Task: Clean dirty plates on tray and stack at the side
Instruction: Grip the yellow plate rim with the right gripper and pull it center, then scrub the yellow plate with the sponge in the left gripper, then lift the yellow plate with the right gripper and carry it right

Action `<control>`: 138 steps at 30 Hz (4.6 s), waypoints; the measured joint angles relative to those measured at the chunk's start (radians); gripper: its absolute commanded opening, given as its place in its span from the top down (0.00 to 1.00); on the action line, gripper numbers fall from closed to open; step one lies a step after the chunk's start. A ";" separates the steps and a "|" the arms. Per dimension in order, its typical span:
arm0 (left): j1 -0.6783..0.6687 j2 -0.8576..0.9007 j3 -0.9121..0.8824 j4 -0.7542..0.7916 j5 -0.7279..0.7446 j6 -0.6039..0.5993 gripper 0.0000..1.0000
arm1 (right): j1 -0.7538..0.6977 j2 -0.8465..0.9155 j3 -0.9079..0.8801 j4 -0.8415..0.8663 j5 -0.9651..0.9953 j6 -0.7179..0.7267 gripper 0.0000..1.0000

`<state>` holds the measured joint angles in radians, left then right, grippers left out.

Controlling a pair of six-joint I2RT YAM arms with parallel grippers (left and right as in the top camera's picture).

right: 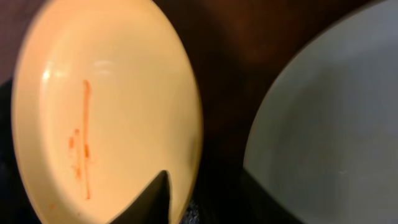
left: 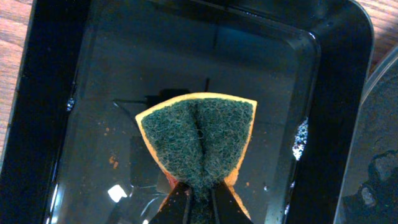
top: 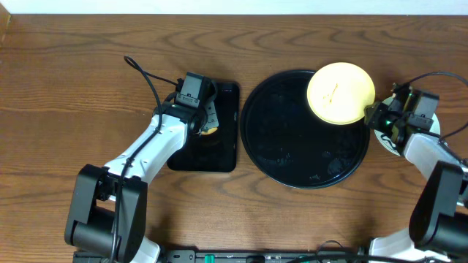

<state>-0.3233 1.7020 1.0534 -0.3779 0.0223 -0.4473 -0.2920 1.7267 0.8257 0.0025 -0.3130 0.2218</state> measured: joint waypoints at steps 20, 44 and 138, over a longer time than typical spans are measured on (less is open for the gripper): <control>0.000 0.000 0.000 0.006 0.003 0.010 0.92 | 0.058 -0.053 0.009 -0.135 -0.084 0.029 0.99; -0.345 -0.032 0.000 0.347 0.241 0.031 0.92 | 0.393 -0.071 0.010 -0.409 0.093 0.090 0.99; 0.099 0.172 0.058 0.036 0.175 0.351 0.92 | -0.023 -0.472 0.085 -0.443 0.881 -0.033 0.99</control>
<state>-0.2241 1.8740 1.1110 -0.3416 0.1974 -0.0959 -0.3145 1.2545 0.9104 -0.4404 0.5682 0.1890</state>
